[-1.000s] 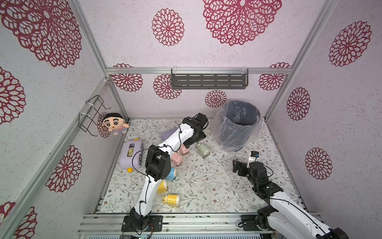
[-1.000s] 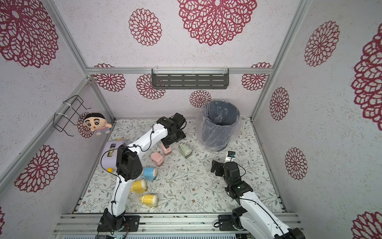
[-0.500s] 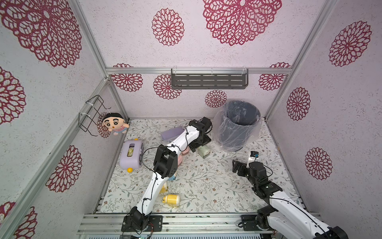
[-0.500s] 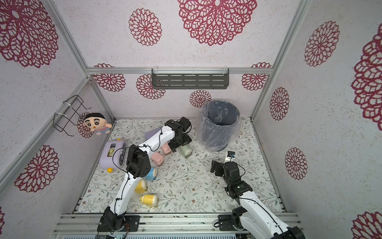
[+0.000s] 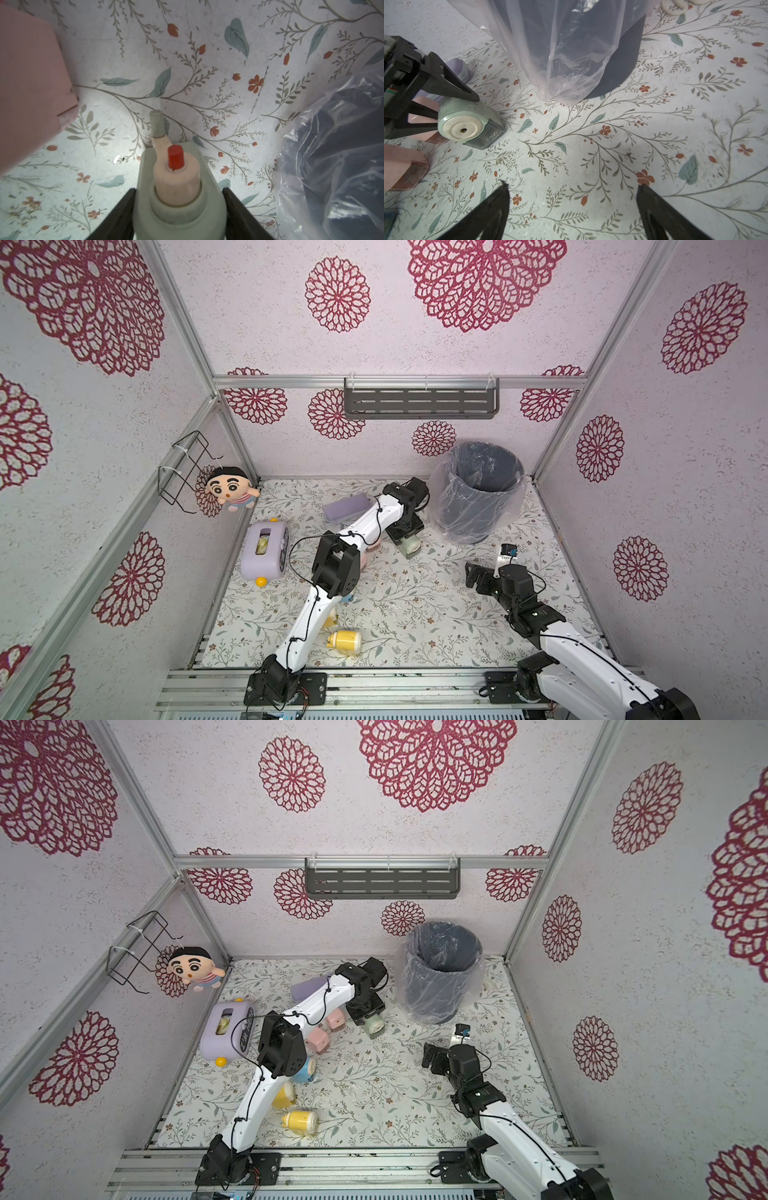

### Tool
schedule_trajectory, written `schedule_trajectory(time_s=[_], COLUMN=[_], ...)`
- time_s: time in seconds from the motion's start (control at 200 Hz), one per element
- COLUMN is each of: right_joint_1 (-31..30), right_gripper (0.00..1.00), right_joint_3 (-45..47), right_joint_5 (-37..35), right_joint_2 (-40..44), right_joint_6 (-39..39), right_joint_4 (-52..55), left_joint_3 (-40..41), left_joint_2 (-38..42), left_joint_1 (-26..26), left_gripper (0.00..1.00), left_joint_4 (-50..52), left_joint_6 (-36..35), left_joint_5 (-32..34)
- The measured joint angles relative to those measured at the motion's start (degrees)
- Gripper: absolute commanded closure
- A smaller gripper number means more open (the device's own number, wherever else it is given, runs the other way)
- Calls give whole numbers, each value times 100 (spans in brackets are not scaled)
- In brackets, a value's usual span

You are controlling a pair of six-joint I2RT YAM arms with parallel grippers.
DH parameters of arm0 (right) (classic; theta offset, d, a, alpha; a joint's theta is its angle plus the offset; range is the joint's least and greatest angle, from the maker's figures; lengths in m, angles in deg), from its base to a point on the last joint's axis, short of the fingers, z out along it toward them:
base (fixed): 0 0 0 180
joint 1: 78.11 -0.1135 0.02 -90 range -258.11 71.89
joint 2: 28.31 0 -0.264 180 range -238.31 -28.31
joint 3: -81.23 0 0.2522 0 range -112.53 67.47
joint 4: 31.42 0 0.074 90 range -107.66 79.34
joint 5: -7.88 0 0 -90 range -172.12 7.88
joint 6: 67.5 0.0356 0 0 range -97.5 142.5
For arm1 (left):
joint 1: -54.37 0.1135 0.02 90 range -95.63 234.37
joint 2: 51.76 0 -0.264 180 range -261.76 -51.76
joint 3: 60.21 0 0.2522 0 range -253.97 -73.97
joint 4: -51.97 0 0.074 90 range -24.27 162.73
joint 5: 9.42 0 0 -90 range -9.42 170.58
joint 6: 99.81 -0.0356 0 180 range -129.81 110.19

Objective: Take out the pencil sharpener tray and clean the shavings
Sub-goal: Pick up the pencil sharpener from the center of the board.

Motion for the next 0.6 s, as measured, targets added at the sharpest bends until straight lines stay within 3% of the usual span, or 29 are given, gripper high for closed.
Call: schedule_trajectory(time_s=[0.315, 0.6], right_joint_1=[0, 0], right_gripper=[1, 1], right_joint_3=[2, 190], right_joint_5=[2, 601], right_joint_2=[2, 131], right_joint_6=[4, -55], right_joint_4=[-17, -400], left_joint_3=[76, 717], left_joint_2=[59, 597], left_joint_1=[-2, -37], left_gripper=[73, 76], left_joint_4=[-15, 72], left_joint_6=[-28, -26], left_joint_5=[-20, -61])
